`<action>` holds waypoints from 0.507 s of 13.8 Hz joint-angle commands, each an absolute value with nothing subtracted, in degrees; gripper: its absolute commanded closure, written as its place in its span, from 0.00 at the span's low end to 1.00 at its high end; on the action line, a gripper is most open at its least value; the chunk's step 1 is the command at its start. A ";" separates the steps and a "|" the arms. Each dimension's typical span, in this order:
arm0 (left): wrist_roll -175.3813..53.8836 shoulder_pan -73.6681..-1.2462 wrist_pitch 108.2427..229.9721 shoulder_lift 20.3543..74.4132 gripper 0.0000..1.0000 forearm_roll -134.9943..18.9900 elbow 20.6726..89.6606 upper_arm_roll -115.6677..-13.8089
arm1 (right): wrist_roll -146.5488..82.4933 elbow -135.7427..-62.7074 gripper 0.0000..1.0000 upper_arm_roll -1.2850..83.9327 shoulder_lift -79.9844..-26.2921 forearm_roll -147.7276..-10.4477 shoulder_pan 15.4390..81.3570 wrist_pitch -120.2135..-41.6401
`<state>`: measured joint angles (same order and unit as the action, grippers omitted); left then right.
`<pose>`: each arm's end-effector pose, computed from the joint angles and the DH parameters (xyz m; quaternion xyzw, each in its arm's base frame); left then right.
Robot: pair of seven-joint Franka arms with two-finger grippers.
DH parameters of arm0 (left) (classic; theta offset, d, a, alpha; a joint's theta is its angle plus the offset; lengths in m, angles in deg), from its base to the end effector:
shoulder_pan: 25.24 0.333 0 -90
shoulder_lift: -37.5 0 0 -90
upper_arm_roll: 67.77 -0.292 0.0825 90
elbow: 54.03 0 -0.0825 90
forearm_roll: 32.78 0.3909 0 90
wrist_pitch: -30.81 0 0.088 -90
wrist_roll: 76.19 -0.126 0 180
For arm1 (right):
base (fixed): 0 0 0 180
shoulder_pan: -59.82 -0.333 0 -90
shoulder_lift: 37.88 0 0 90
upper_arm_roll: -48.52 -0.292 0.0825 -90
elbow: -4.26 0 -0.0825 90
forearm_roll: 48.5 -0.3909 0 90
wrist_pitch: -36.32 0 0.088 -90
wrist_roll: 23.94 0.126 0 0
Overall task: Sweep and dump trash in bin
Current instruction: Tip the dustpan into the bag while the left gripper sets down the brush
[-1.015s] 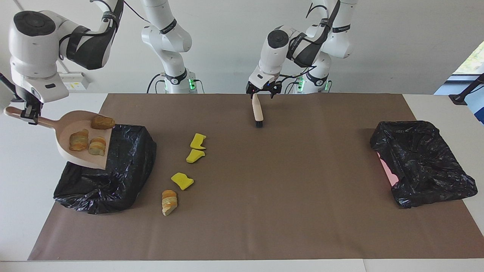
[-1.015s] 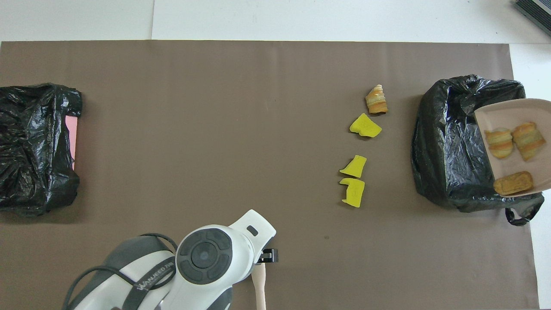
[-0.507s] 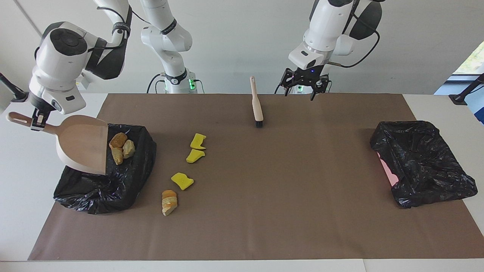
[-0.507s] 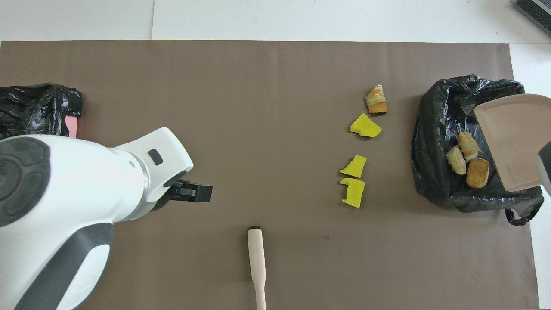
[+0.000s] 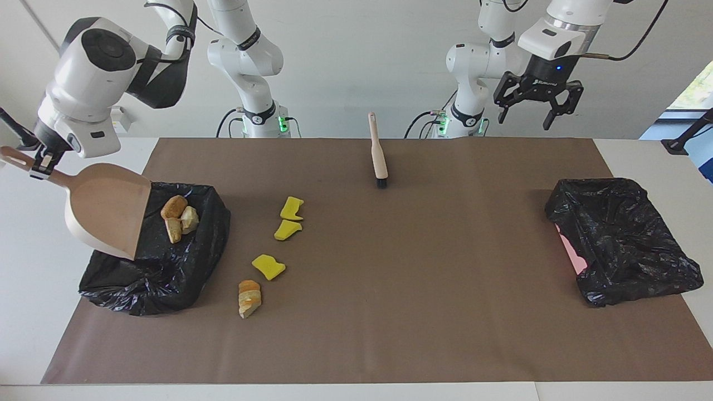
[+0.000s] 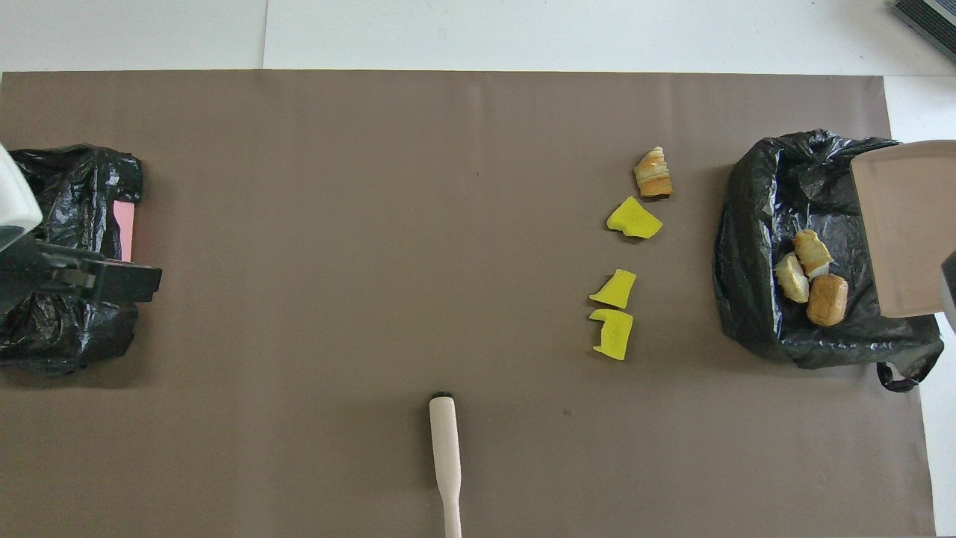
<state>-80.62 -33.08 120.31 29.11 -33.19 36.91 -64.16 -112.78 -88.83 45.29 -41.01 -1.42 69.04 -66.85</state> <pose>0.5076 -0.1064 0.6518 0.9886 -0.1381 0.0604 0.0027 0.5908 -0.1384 0.5777 0.6422 0.6562 -0.2511 0.3065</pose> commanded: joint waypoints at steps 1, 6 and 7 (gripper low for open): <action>-84.19 -29.30 115.64 34.32 0.00 -32.07 28.34 -63.64 | -103.88 -85.30 1.00 42.99 -40.26 -7.51 68.79 -61.60; -84.28 -27.44 112.56 37.40 0.00 -33.31 24.99 -63.55 | -81.04 -85.65 1.00 37.64 -39.64 -19.92 67.74 -58.00; -84.28 -27.00 111.77 37.67 0.00 -33.30 24.37 -63.55 | -74.63 -85.82 1.00 36.32 -39.12 -22.02 66.95 -56.68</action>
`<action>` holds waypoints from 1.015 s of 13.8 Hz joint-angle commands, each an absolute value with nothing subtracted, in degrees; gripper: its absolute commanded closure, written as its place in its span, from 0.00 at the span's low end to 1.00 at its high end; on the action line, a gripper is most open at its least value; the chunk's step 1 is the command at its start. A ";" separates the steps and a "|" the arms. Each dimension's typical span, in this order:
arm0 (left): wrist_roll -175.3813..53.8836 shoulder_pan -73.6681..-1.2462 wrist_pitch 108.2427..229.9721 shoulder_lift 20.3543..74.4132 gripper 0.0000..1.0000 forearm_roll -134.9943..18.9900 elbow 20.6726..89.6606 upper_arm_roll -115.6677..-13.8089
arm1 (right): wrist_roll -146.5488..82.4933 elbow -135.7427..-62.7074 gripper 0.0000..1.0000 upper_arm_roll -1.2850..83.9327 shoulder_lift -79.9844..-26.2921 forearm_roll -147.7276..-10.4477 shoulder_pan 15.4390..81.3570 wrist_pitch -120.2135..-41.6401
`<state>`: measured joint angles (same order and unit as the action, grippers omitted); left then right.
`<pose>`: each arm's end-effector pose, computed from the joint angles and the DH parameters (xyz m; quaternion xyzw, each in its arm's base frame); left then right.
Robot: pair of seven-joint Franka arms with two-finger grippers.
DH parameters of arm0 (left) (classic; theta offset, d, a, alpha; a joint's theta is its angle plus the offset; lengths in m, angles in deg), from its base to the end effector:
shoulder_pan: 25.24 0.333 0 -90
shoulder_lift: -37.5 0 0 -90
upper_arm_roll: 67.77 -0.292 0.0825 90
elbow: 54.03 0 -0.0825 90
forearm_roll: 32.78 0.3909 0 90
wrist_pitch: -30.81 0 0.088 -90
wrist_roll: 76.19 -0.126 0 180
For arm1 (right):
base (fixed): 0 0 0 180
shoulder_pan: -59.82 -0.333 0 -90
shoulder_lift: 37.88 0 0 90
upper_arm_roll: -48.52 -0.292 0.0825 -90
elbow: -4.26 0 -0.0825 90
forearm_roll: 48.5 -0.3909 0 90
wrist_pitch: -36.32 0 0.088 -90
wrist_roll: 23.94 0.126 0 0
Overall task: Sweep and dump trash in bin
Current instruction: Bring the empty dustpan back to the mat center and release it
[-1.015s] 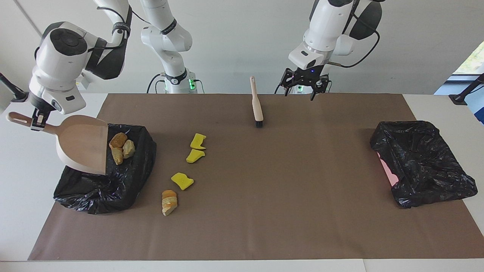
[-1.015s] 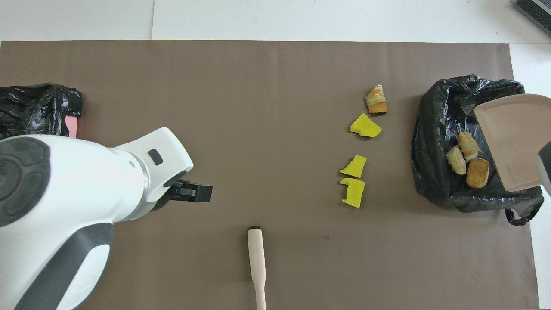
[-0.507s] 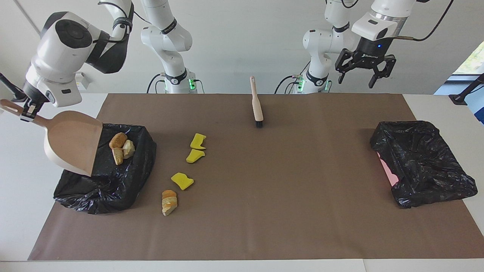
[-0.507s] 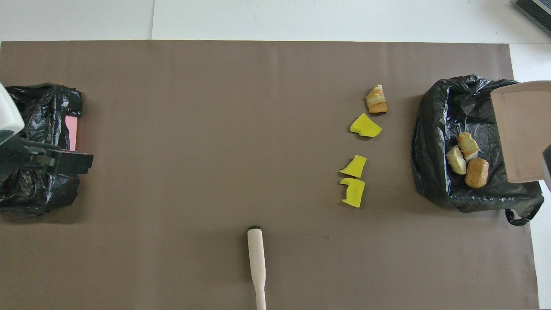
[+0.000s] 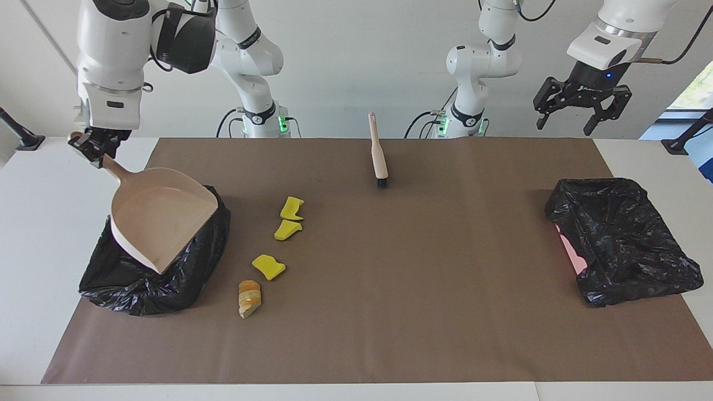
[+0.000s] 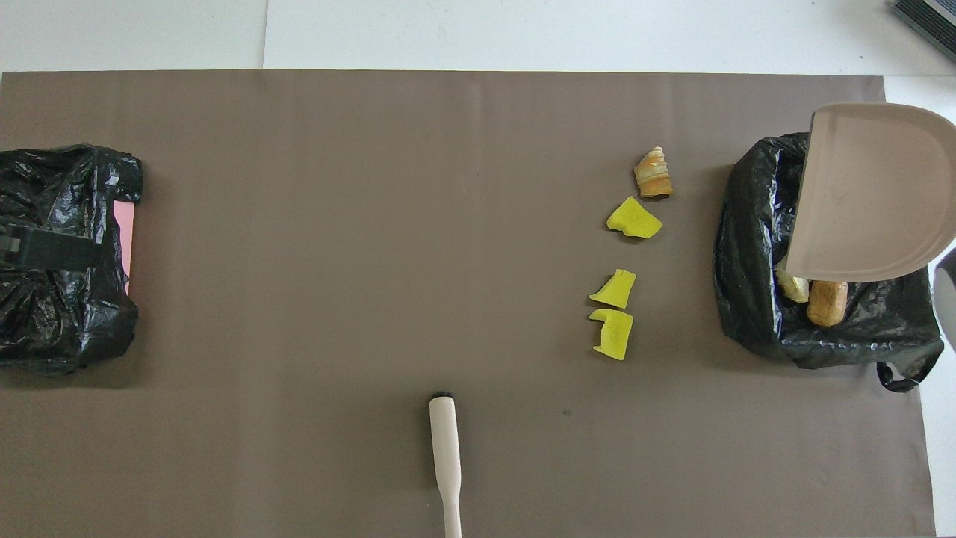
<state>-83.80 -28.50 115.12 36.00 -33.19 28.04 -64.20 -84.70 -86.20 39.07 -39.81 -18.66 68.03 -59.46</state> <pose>0.5389 -0.0660 0.6525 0.9915 -0.1261 0.0326 0.0025 0.5833 -0.0468 0.5830 0.8192 0.5134 -0.1011 0.2349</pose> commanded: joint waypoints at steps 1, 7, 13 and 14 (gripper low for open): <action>-84.36 -26.74 111.67 37.59 0.00 -33.30 24.45 -63.55 | -67.43 -86.35 1.00 35.52 -38.51 -25.09 65.72 -55.97; -84.28 -26.82 111.59 35.13 0.00 -32.78 25.86 -64.16 | -29.64 -87.06 1.00 35.43 -42.44 -36.44 52.65 -57.01; -83.49 -26.82 111.23 35.04 0.00 -32.78 25.95 -64.16 | 2.39 -86.53 1.00 35.43 -53.16 -45.06 41.03 -71.59; -83.57 -26.82 111.23 35.04 0.00 -32.86 25.95 -64.16 | 6.25 -86.44 1.00 35.43 -55.00 -45.07 39.45 -73.52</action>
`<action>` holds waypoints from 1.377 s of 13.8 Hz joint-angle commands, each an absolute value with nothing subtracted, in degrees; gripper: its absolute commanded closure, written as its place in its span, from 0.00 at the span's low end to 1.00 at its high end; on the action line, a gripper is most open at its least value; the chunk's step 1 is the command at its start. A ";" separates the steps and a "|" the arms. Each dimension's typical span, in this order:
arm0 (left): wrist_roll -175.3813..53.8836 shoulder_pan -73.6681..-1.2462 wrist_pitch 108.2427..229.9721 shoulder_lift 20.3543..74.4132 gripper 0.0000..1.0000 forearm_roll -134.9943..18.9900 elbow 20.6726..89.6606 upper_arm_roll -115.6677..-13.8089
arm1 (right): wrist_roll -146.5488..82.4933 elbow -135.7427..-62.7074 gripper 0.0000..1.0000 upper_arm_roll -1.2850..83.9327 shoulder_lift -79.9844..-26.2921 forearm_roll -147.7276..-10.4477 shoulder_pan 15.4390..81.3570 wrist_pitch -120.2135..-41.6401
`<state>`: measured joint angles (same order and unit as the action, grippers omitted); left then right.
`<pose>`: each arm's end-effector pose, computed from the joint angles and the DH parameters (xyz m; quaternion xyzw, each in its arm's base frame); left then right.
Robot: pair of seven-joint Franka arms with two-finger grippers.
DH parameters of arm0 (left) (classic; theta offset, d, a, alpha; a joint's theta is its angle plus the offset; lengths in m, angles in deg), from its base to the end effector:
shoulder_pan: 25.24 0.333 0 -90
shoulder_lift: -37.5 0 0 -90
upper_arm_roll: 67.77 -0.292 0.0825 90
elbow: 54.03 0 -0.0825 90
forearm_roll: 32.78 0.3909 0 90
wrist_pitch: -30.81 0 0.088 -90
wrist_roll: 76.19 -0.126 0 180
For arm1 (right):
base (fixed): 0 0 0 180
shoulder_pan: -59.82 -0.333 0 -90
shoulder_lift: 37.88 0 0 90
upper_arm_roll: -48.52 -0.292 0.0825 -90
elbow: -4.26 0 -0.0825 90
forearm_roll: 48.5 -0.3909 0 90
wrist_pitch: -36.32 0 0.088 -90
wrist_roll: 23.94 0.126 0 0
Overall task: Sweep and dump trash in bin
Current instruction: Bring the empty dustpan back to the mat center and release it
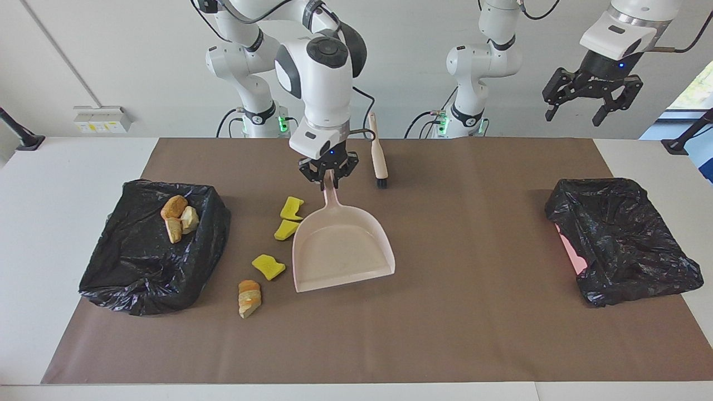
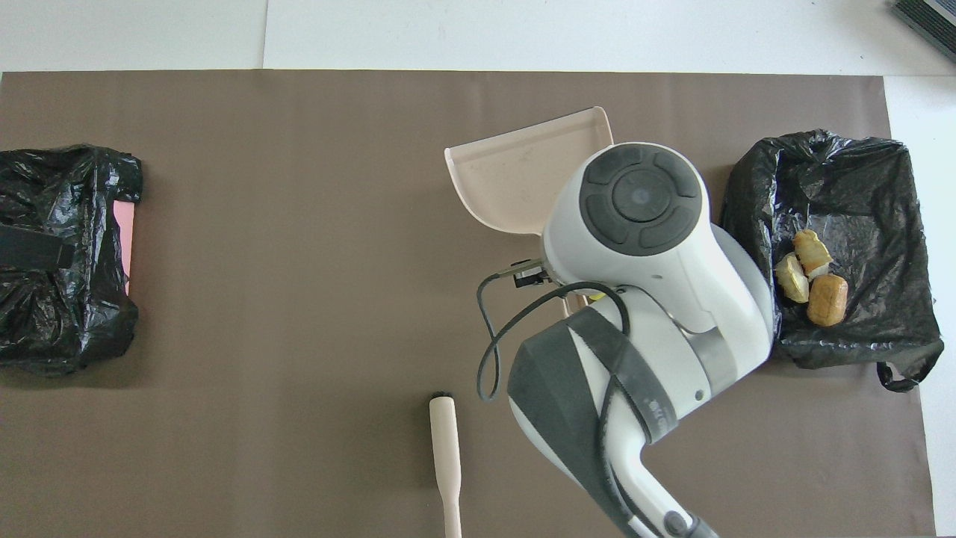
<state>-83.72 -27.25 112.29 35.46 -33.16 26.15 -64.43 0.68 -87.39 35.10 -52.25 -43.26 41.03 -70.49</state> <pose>0.5304 -0.0513 0.6681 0.9932 -0.1127 0.0291 0.0017 0.5519 0.3243 0.4459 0.9970 0.0751 0.0164 0.0083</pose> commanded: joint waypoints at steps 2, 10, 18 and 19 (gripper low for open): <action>-83.66 -26.73 111.23 35.04 0.00 -32.78 25.95 -64.16 | 12.51 -86.26 1.00 35.43 -59.05 -44.72 36.54 -77.83; -83.58 -26.73 111.23 35.04 0.00 -32.78 25.95 -64.16 | 15.44 -88.54 0.80 35.52 -64.69 -44.28 33.81 -87.77; -83.84 -27.17 113.86 35.30 0.00 -32.60 26.04 -64.16 | 14.03 -90.91 0.00 35.43 -56.12 -45.15 33.19 -80.26; -83.84 -27.17 114.74 35.39 0.00 -32.51 25.95 -64.16 | 12.98 -92.66 0.00 35.08 -52.16 -46.38 33.54 -76.83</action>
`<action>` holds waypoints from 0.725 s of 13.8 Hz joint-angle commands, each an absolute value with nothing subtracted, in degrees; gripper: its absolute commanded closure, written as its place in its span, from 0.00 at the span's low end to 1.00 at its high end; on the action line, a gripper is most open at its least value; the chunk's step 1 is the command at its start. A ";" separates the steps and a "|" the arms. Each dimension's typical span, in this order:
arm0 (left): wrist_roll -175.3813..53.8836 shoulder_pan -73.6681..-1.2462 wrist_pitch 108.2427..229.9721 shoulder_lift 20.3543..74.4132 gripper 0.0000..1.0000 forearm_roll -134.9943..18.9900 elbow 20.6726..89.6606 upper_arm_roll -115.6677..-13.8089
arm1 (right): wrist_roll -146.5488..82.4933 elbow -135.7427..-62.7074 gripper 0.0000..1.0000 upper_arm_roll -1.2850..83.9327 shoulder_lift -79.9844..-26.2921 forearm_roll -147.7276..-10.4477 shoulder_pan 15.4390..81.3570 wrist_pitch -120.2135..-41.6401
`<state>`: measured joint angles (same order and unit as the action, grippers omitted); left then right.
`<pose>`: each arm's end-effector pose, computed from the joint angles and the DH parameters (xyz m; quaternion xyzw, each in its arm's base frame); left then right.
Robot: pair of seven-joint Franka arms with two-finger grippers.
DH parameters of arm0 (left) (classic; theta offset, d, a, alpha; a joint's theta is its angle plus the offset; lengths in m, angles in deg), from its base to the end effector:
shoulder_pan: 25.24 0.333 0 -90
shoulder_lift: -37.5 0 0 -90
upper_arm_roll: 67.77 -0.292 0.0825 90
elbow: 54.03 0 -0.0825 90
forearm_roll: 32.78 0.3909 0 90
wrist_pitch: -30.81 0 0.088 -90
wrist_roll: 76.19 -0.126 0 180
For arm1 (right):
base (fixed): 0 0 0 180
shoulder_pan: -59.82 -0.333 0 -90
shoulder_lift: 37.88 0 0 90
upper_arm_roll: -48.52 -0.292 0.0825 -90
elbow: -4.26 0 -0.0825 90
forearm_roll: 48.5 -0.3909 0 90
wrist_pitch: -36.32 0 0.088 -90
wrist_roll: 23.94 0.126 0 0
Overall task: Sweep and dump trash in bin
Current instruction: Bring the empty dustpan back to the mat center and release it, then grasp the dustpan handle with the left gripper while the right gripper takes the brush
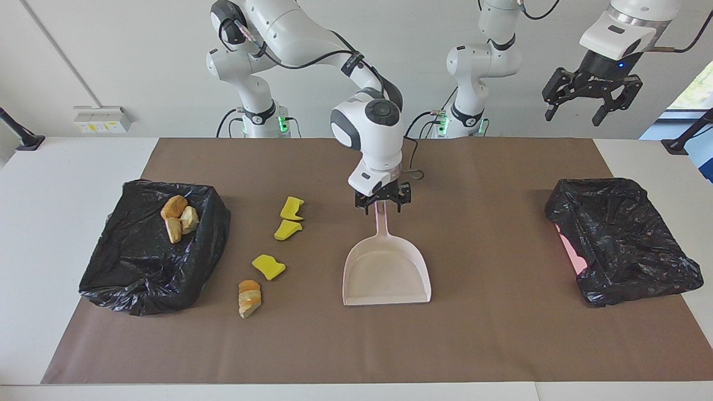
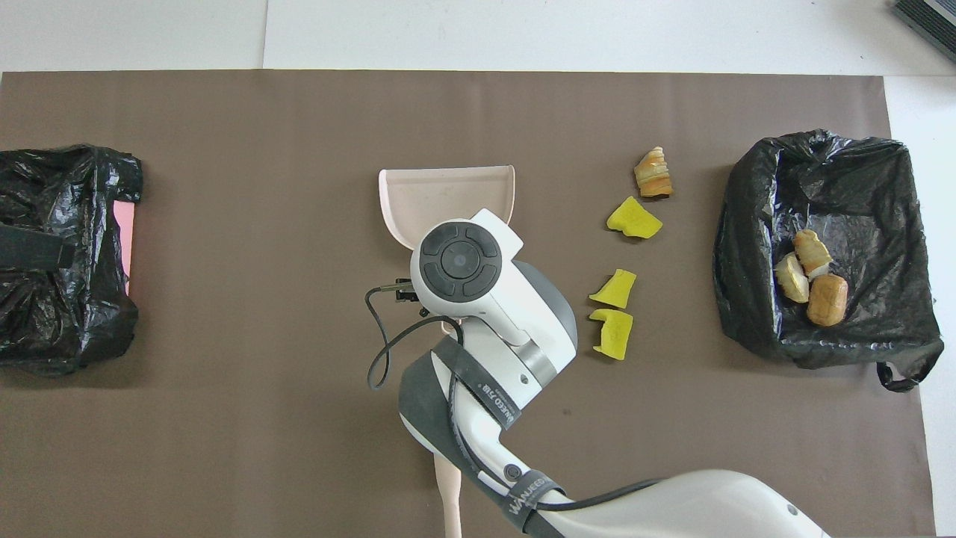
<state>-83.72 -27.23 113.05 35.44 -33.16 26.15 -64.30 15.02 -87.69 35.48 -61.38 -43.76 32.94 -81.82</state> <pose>0.5318 -0.0525 0.6696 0.9929 -0.1136 0.0359 0.0015 0.5300 0.4168 0.3586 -0.9994 -0.0164 -0.0175 0.0244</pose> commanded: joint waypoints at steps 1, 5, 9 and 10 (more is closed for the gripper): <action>-83.84 -27.35 114.92 35.65 0.00 -32.51 25.95 -64.08 | 11.15 -93.98 0.00 34.99 -49.17 -51.17 33.37 -73.14; -83.58 -31.28 120.70 38.72 0.00 -32.34 26.56 -63.46 | 10.60 -106.80 0.00 34.37 -39.14 -55.61 28.72 -72.48; -72.62 -39.02 131.59 45.74 0.00 -31.11 28.76 -63.46 | 10.94 -121.31 0.00 34.37 -32.52 -61.77 19.87 -79.68; -71.72 -41.48 135.10 46.80 0.00 -31.02 30.50 -63.46 | 13.21 -124.55 0.00 34.37 -32.35 -61.86 16.61 -82.48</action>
